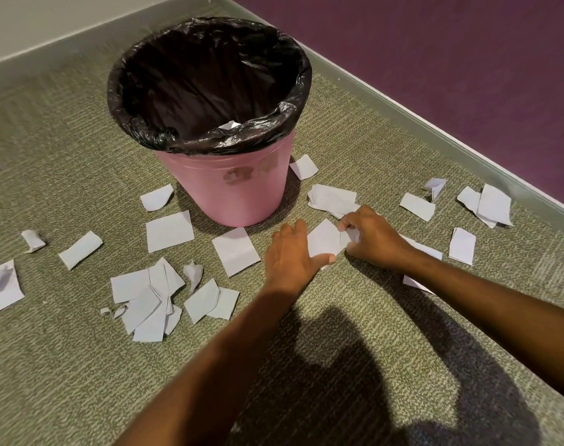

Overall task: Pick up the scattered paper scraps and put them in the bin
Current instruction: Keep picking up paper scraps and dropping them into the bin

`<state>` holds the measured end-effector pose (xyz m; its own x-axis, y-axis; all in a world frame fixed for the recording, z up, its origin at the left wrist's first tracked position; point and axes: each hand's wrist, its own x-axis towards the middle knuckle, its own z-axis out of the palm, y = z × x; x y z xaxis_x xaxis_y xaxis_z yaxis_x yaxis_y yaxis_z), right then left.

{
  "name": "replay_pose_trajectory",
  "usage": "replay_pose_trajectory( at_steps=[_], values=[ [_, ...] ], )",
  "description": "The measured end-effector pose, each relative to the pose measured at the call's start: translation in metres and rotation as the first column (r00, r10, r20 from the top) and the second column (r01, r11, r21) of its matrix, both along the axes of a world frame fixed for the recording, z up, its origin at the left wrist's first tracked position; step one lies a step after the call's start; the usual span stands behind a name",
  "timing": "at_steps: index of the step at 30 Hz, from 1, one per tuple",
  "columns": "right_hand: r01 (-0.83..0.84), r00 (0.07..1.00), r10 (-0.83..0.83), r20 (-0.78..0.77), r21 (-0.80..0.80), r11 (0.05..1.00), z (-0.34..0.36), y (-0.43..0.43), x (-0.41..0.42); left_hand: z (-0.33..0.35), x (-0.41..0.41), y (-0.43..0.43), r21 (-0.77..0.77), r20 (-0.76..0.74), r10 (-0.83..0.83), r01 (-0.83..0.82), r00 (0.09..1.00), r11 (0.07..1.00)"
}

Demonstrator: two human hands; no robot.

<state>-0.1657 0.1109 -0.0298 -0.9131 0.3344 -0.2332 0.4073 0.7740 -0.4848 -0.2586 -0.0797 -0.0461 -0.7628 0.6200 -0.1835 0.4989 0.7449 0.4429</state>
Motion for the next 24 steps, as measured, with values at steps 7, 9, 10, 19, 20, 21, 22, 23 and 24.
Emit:
replay_pose_trajectory(
  at_steps=[7, 9, 10, 19, 20, 21, 22, 23, 24],
  values=[
    [-0.034, 0.998, 0.031, 0.058, 0.045, 0.998, 0.009, -0.007, -0.001, 0.0, 0.007, 0.003, 0.065, -0.025, 0.041, -0.039, 0.999, 0.997],
    [-0.03, 0.999, 0.027, 0.046, 0.046, 0.998, 0.012, -0.01, 0.001, -0.001, 0.01, 0.004, 0.079, -0.004, 0.057, -0.056, 0.998, 0.995],
    [-0.02, 0.999, 0.019, 0.034, 0.031, 0.999, 0.013, -0.01, 0.003, 0.0, 0.012, 0.005, 0.093, 0.012, 0.071, -0.072, 0.997, 0.993],
    [0.465, 0.838, -0.486, 0.247, -0.79, 0.399, 0.041, -0.024, 0.02, 0.032, 0.04, 0.002, 0.302, 0.821, 0.196, -0.699, 0.536, 0.648],
    [0.45, 0.83, -0.498, 0.252, -0.83, 0.33, 0.047, -0.023, 0.02, 0.039, 0.043, 0.007, 0.253, 0.885, 0.171, -0.755, 0.434, 0.605],
    [0.424, 0.83, -0.5, 0.248, -0.862, 0.278, 0.056, -0.027, 0.019, 0.049, 0.043, 0.008, 0.21, 0.929, 0.141, -0.8, 0.343, 0.562],
    [0.392, 0.838, -0.493, 0.234, -0.886, 0.247, 0.064, -0.032, 0.019, 0.059, 0.043, 0.009, 0.18, 0.959, 0.097, -0.836, 0.267, 0.518],
    [0.359, 0.848, -0.485, 0.213, -0.905, 0.229, 0.074, -0.037, 0.019, 0.069, 0.042, 0.011, 0.171, 0.976, 0.037, -0.865, 0.213, 0.472],
    [0.328, 0.856, -0.482, 0.187, -0.917, 0.227, 0.084, -0.042, 0.018, 0.082, 0.042, 0.013, 0.175, 0.983, -0.022, -0.884, 0.184, 0.434]
  ],
)
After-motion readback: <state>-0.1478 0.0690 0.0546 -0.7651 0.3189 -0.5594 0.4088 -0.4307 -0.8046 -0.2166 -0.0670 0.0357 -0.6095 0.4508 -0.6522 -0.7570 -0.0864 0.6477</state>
